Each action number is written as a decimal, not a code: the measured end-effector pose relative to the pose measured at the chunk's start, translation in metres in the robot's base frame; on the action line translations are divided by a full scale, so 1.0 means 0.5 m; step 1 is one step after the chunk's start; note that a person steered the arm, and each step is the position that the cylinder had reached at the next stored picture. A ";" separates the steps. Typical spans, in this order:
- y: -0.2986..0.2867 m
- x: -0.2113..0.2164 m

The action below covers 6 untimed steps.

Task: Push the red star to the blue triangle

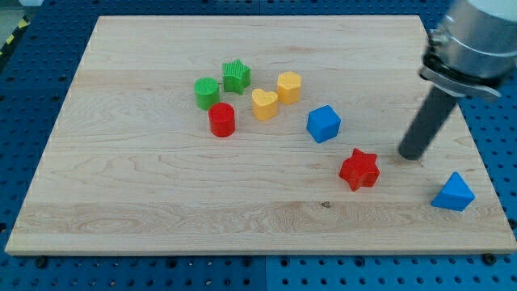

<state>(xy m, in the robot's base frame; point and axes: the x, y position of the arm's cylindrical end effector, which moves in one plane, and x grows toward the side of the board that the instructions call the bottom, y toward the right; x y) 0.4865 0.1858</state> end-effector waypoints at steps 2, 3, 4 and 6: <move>-0.229 -0.038; -0.264 -0.009; -0.211 0.046; -0.024 0.115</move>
